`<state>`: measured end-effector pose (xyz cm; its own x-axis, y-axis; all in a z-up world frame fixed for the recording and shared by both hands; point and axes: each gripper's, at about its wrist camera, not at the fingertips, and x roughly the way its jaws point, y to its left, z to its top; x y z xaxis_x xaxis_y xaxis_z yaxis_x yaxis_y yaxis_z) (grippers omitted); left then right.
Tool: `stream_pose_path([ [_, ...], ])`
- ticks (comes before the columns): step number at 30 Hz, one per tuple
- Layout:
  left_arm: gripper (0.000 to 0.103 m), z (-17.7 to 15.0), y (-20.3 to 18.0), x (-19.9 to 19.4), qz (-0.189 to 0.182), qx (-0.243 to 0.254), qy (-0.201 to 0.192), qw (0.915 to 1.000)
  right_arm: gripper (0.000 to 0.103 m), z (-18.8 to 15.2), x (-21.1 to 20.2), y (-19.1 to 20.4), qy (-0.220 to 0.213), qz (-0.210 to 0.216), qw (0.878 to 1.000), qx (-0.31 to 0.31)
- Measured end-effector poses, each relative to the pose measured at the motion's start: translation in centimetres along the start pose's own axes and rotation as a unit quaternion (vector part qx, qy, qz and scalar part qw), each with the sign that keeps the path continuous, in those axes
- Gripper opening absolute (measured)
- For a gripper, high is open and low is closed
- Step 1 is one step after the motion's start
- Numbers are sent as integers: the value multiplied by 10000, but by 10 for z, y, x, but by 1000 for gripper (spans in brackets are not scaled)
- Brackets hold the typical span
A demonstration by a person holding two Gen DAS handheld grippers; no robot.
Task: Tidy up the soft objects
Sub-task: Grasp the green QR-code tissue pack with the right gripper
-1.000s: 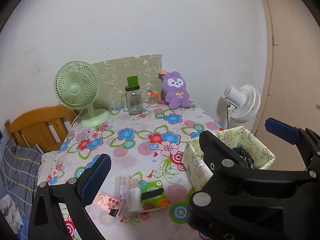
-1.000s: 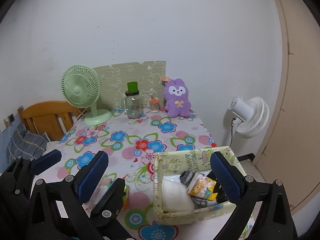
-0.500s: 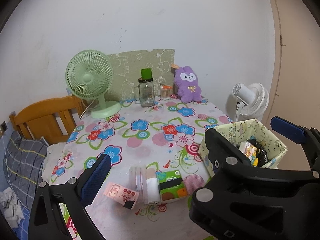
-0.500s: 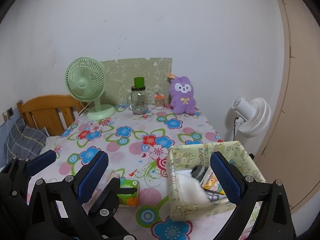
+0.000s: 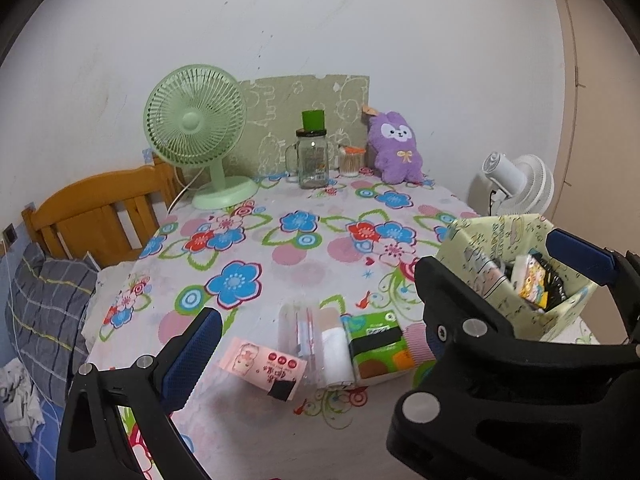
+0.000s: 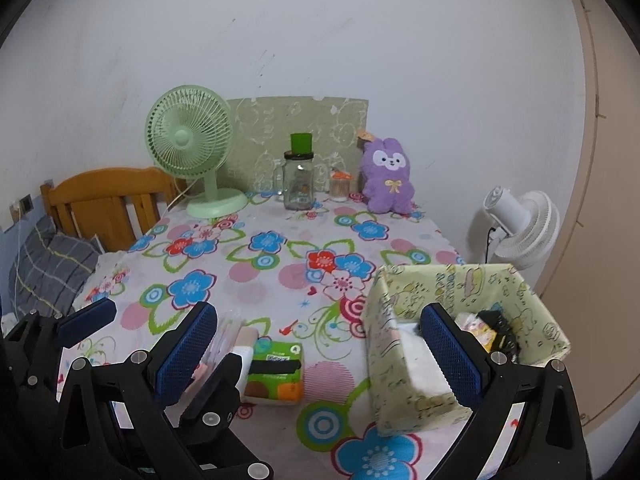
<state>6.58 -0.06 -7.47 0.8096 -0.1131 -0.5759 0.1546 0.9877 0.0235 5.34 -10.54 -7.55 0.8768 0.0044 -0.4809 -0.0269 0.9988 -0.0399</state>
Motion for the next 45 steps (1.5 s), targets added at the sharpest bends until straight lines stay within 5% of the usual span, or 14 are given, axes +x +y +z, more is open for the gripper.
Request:
stream_pose_path([
  [35, 102, -50, 46, 73, 407, -495, 980, 9931, 90, -44, 81, 38, 891, 390, 9950, -238],
  [45, 86, -55, 51, 88, 284, -552, 1291, 9897, 89, -50, 101, 37, 1164, 369, 9923, -191],
])
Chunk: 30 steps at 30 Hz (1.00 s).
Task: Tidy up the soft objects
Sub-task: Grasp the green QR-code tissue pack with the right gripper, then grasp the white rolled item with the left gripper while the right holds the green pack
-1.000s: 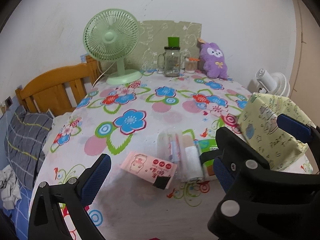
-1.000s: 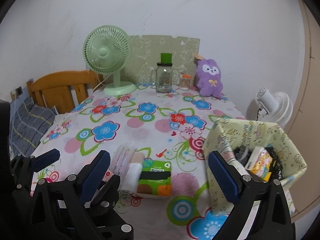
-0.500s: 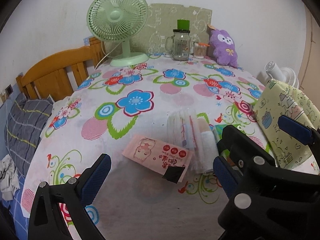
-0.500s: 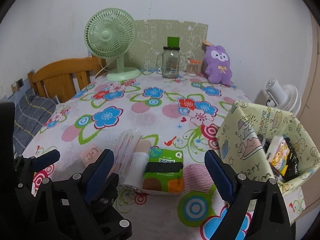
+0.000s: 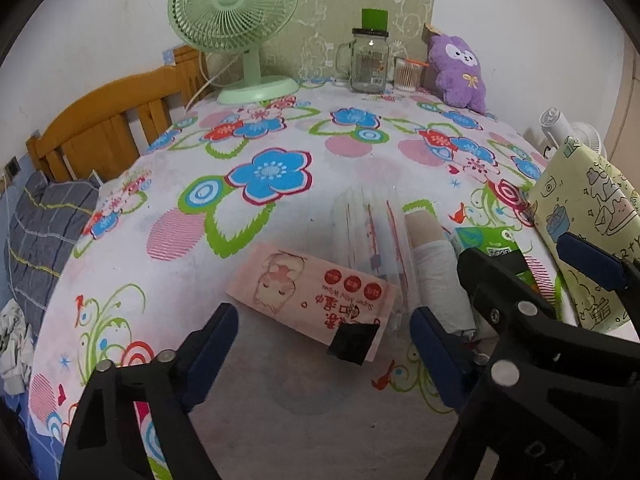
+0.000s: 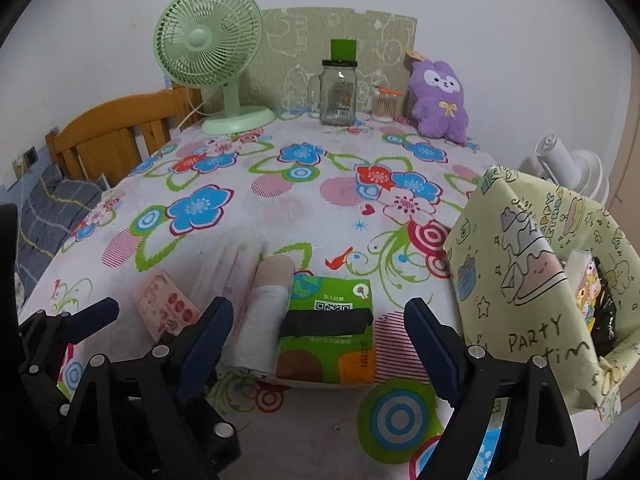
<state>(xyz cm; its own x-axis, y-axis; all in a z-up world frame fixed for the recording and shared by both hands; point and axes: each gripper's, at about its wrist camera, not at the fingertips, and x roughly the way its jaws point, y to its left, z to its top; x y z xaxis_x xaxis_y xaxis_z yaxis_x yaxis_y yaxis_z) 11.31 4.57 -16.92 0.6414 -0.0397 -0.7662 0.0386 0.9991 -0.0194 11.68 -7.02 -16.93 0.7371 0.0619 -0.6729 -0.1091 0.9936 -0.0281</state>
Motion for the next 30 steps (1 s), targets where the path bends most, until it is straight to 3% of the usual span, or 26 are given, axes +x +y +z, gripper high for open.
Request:
stream_pose_path([
  [4, 71, 0, 4, 2, -28, -41, 76, 10000, 87, 1, 7, 0, 90, 18, 10000, 24],
  [8, 65, -2, 6, 5, 15, -37, 118, 9999, 83, -1, 14, 1, 210, 53, 9998, 28],
  [16, 66, -2, 4, 6, 101, -37, 102, 9999, 73, -5, 27, -6, 460, 179, 9984, 287],
  [23, 66, -1, 1, 7, 93, -15, 128, 9999, 52, -5, 27, -10, 461, 143, 9984, 286],
  [30, 66, -4, -12, 2, 3, 63, 167, 9998, 49, -8, 23, -15, 460, 212, 9984, 269],
])
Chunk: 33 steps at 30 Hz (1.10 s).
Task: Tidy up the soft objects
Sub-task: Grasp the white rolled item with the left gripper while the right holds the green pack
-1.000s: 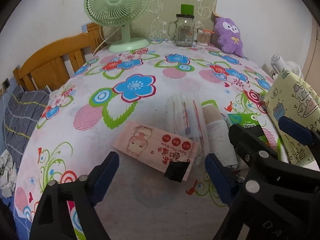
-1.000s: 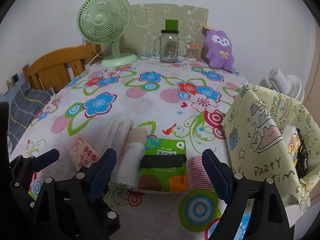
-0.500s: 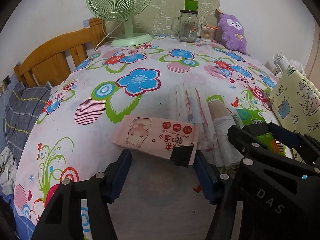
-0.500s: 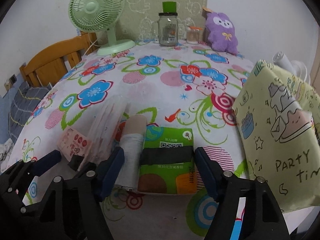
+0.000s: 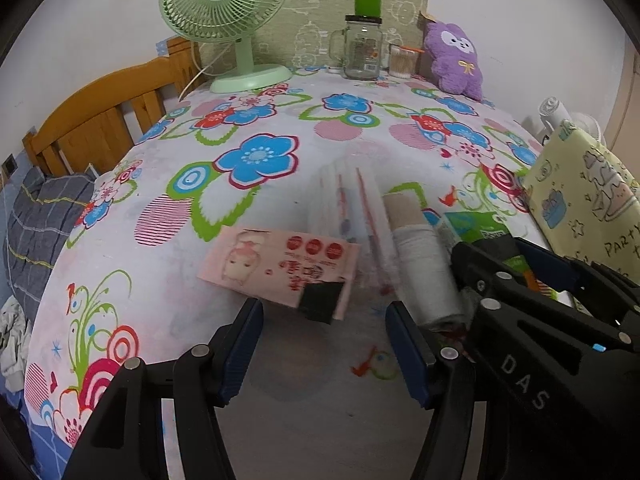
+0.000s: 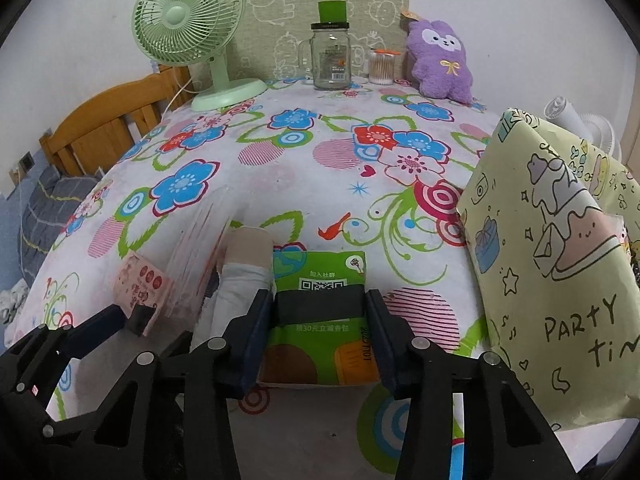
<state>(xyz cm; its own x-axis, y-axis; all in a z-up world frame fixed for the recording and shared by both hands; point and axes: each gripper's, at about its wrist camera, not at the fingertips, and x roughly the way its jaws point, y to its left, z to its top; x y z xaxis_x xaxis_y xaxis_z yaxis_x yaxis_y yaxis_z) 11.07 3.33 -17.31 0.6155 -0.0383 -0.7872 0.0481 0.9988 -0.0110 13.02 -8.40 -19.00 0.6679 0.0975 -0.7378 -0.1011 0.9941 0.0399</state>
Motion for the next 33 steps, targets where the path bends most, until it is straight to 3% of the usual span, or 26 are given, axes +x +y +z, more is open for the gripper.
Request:
stream_pose_path([
  [11, 64, -4, -22, -13, -117, 91, -28, 9999, 49, -1, -21, -15, -190, 27, 9998, 49],
  [18, 52, -10, -33, -20, -232, 103, 18, 9997, 49, -1, -34, -22, -329, 43, 9994, -18],
  [33, 51, -6, -44, -19, -409, 75, -152, 9990, 49, -1, -38, -26, -326, 149, 9993, -54],
])
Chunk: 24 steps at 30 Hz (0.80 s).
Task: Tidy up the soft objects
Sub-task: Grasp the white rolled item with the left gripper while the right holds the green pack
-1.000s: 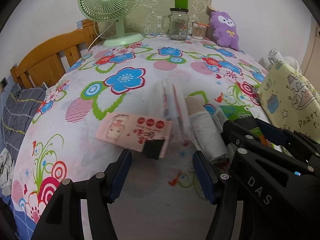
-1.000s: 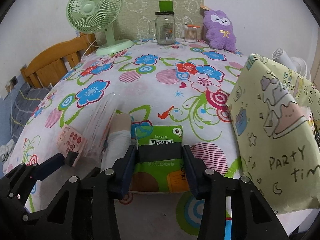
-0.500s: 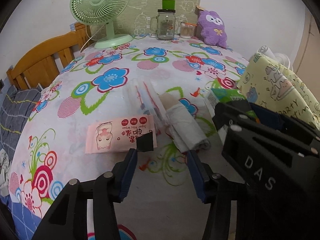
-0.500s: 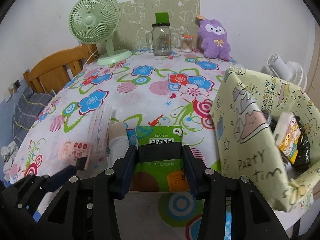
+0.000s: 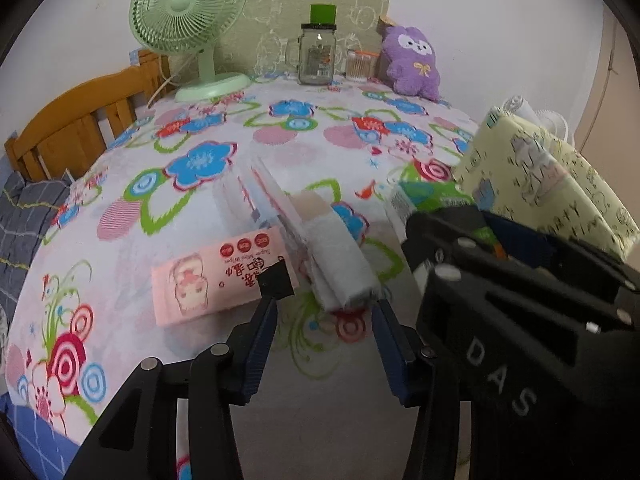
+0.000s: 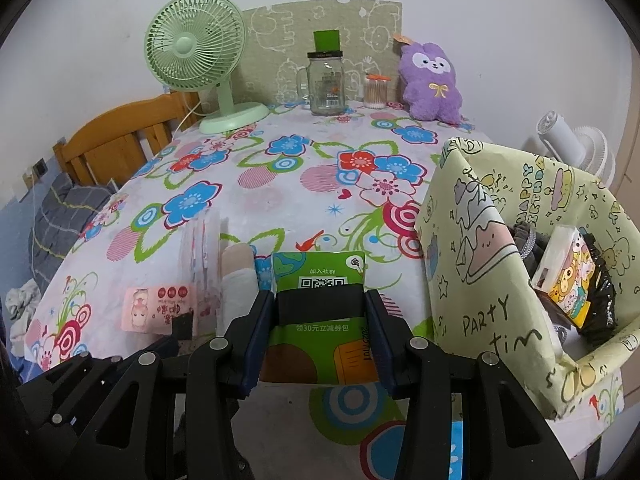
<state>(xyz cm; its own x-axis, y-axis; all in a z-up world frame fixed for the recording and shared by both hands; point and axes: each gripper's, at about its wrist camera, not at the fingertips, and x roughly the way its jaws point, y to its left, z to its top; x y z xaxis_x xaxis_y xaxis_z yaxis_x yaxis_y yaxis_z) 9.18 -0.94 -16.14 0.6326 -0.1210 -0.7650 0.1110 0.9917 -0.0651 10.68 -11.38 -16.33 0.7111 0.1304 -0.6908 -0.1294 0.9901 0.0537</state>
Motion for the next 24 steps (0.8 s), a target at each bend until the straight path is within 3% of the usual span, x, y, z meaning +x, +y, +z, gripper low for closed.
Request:
stream_pose_path([
  [6, 51, 16, 3, 10, -200, -134, -88, 9997, 49, 7, 14, 0, 110, -25, 9999, 94],
  [11, 44, 20, 4, 22, -258, -149, 26, 9996, 49, 10, 25, -3, 207, -70, 9996, 166],
  [18, 22, 22, 3, 22, -288, 19, 54, 9996, 49, 13, 34, -2, 287, 22, 9994, 172],
  [24, 13, 19, 2, 19, -167, 226, 22, 9996, 49, 9, 34, 1, 326, 70, 9994, 117],
])
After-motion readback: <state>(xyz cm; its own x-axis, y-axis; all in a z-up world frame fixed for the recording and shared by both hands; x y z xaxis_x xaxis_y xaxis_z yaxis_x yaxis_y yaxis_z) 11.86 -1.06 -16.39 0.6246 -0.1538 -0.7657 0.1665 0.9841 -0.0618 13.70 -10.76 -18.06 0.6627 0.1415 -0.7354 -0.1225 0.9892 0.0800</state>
